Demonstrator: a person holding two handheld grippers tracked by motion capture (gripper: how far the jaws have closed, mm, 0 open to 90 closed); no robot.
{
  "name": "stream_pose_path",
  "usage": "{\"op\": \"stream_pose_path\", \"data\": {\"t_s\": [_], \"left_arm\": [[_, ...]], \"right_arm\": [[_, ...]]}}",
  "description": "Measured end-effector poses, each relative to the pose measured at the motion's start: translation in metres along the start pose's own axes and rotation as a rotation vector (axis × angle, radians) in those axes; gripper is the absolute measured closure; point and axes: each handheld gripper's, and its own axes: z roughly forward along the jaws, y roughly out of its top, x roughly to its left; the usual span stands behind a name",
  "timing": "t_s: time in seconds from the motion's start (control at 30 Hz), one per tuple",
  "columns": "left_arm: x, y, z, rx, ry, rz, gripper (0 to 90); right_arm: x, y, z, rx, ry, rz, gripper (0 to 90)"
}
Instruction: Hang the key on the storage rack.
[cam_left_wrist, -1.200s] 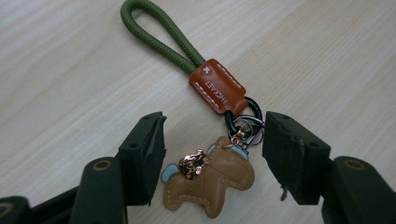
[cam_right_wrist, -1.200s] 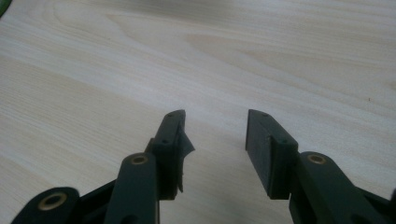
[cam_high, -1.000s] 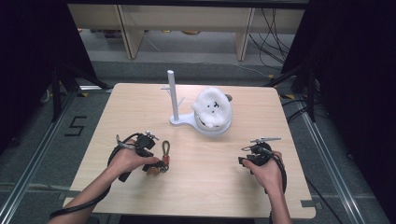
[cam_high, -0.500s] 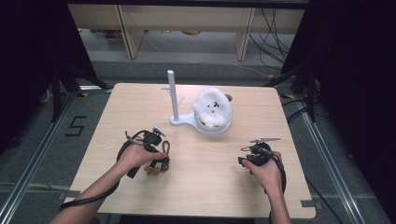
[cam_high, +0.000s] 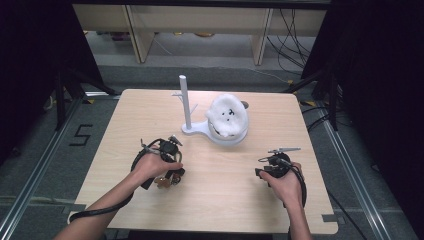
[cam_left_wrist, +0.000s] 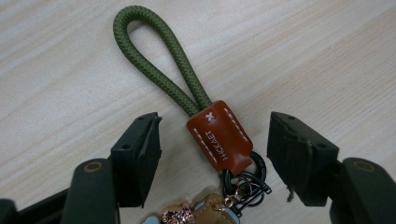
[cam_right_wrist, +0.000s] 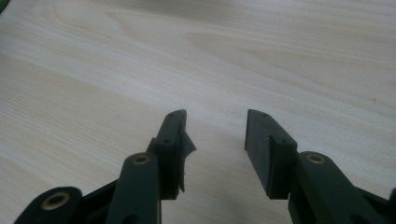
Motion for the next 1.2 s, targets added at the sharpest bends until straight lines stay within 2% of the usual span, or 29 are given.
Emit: {"op": "stream_pose_path", "data": {"t_s": [0.03, 0.07, 0.1, 0.13, 0.2, 0.3, 0.43, 0.47, 0.53, 0.57, 0.73, 0.93, 0.97, 1.13, 1.17, 1.2], "left_arm": [[-0.002, 0.000, 0.001, 0.006, 0.007, -0.017, 36.9], [-0.002, 0.000, 0.001, 0.006, 0.007, -0.017, 37.5], [-0.001, 0.000, 0.001, 0.009, 0.021, 0.019, 37.5], [-0.001, 0.000, 0.001, 0.012, 0.024, 0.013, 39.6], [0.001, 0.001, 0.001, 0.040, 0.033, 0.066, 40.9], [0.001, 0.001, 0.000, 0.061, 0.030, 0.068, 42.9], [0.001, 0.002, 0.001, 0.067, 0.018, 0.065, 47.4], [0.000, 0.002, 0.001, 0.077, 0.014, 0.067, 47.4], [0.000, 0.002, 0.001, 0.092, 0.002, 0.056, 50.9], [0.001, 0.003, 0.001, 0.100, -0.010, 0.059, 52.5], [0.001, 0.004, 0.001, 0.108, -0.010, 0.069, 57.6], [0.001, 0.007, 0.001, 0.105, 0.011, 0.044, 52.7], [0.001, 0.008, 0.001, 0.103, 0.012, 0.038, 49.1], [-0.001, 0.010, 0.004, 0.098, 0.022, 0.030, 47.0], [-0.003, 0.010, 0.005, 0.097, 0.023, 0.030, 47.2], [-0.003, 0.010, 0.005, 0.097, 0.023, 0.030, 47.5]], "right_arm": [[0.000, 0.000, -0.001, 0.023, 0.001, -0.003, 59.1], [0.000, 0.000, -0.001, 0.023, 0.001, -0.003, 59.1], [0.000, 0.000, -0.001, 0.026, -0.001, -0.002, 59.1], [0.000, 0.000, -0.001, 0.016, 0.004, 0.009, 59.1], [-0.001, -0.001, 0.000, 0.014, -0.009, 0.002, 59.1], [0.000, 0.000, -0.001, 0.017, -0.001, 0.009, 59.1], [-0.002, 0.000, -0.001, 0.025, 0.006, -0.012, 59.1], [0.000, -0.001, 0.000, 0.014, 0.009, 0.015, 59.0], [-0.001, -0.001, 0.001, 0.012, 0.006, 0.016, 59.0], [0.000, -0.002, 0.003, -0.002, 0.018, 0.026, 59.0], [0.000, -0.002, 0.001, 0.015, 0.016, 0.020, 59.0], [0.001, -0.002, 0.001, 0.017, 0.021, 0.037, 58.9], [0.000, -0.001, 0.001, 0.016, 0.020, 0.026, 58.8], [-0.003, -0.002, 0.002, 0.013, -0.002, -0.010, 58.7], [0.002, -0.002, 0.001, 0.020, 0.013, 0.051, 58.6], [0.001, -0.002, 0.001, 0.020, 0.012, 0.042, 58.6]]}}
